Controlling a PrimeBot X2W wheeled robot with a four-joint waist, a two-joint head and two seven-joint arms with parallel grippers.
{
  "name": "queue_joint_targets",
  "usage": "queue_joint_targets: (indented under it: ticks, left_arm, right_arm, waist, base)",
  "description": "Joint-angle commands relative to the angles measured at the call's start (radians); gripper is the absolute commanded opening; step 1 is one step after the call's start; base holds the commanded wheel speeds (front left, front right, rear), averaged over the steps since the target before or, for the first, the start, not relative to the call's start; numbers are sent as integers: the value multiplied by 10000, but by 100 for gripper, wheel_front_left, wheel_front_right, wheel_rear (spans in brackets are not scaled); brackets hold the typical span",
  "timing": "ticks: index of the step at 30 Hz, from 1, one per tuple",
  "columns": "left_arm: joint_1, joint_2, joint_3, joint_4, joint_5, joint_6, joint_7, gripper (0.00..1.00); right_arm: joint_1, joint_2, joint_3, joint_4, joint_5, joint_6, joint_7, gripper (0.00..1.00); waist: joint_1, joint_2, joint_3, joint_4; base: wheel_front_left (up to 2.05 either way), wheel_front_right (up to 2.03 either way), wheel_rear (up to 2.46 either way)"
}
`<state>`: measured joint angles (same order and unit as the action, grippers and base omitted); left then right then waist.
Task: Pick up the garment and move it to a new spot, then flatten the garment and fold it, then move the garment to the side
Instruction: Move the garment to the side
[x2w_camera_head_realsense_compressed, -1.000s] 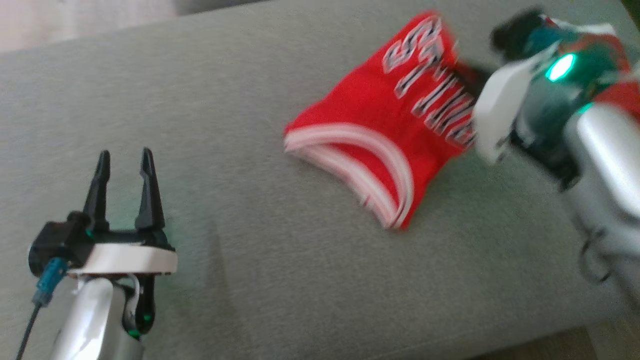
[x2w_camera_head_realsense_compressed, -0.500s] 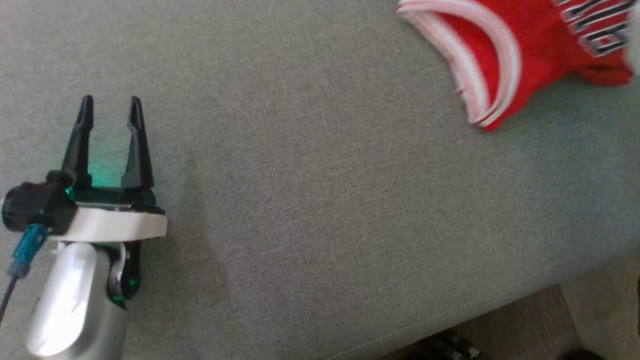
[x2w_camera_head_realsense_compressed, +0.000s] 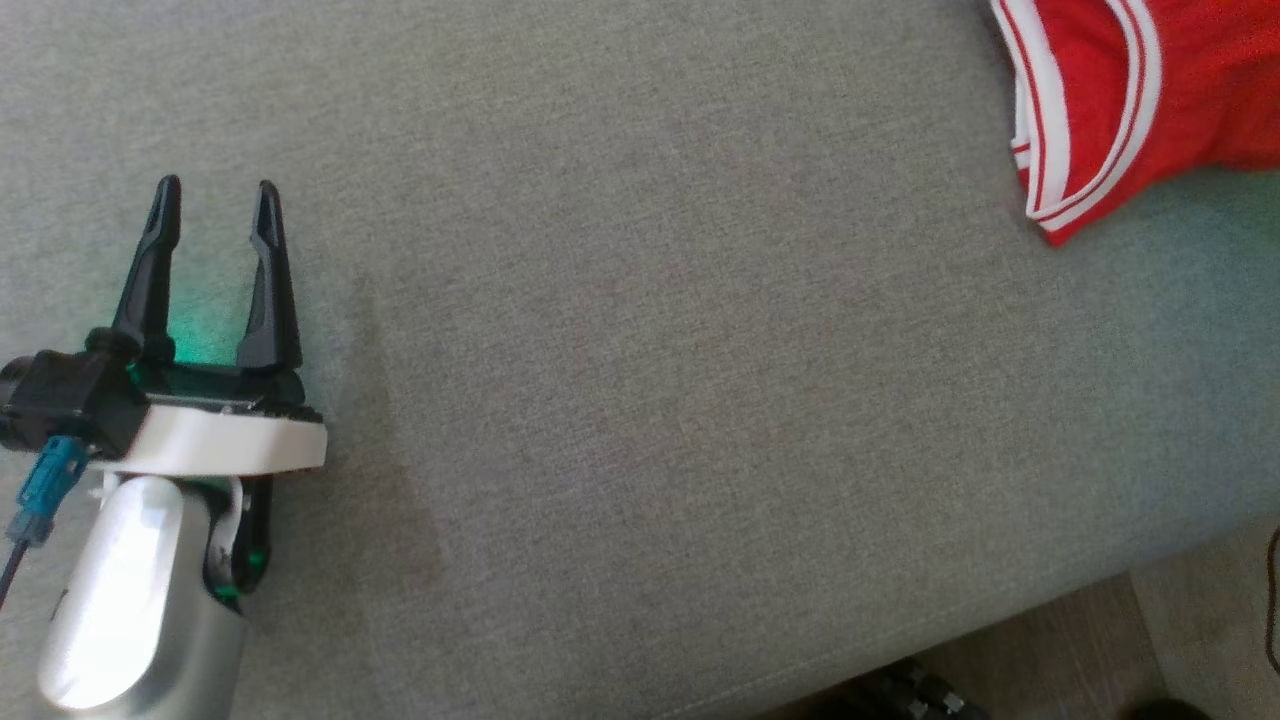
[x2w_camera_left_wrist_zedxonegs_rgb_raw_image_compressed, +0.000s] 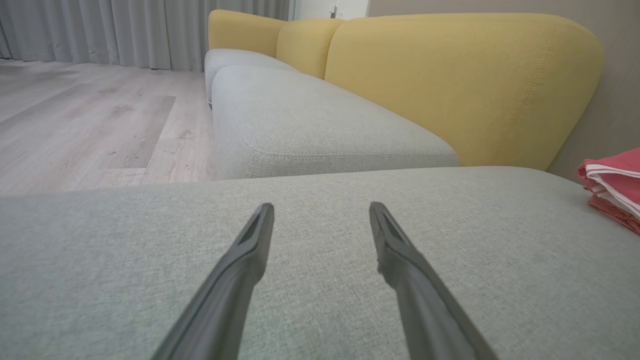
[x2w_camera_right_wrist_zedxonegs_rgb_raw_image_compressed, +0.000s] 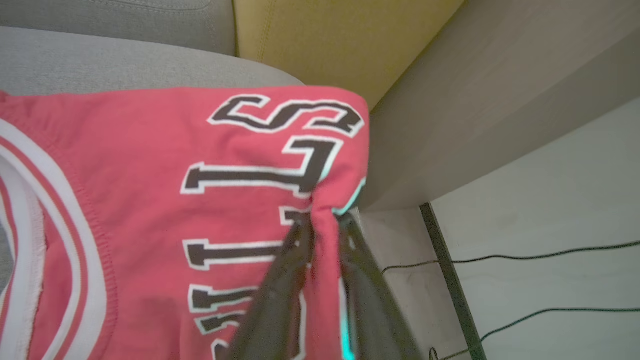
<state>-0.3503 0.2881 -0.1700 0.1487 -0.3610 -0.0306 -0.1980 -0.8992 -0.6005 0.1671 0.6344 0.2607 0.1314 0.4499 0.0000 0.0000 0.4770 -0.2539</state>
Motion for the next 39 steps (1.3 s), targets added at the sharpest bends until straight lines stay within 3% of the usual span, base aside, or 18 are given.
queue_joint_targets:
  ticks: [1,5,10,20,28,39]
  left_arm:
    - [-253,310,242,-262,53,6,-21,100]
    - [-50,235,204,-47,36,56,-177,100]
    - [399,-43,176,339,-43,127,-411,100]
    - [2111,-555,467,853,-469,24,-617,100]
    - [3164,-778,727,1148,-358,229,-634,100]
    - [3638,-1079,1253,1344,-296,2,-637,100]
  right_arm:
    - [186,-69,-220,-190,-209,-7,-184,100]
    - [450,576,-520,-354,-947,-7,-1229,100]
    - [1310,1420,-549,-987,-699,-7,-2651,100]
    - [5287,3332,-93,-3358,191,-7,-5083,100]
    - [7519,4141,-6,-4323,79,-7,-5092,100]
    - [8459,4632,-599,-5018,-156,-7,-4814,100]
  waist:
    - [0,0,-120,40]
    - [0,0,-689,149]
    - [0,0,-1729,423]
    - [0,0,-3919,1154]
    - [0,0,-4774,1567]
    - [0,0,-5007,1790]
  base:
    - [0,0,0]
    - [0,0,0]
    - [0,0,0]
    - [0,0,0]
    - [0,0,0]
    - [0,0,0]
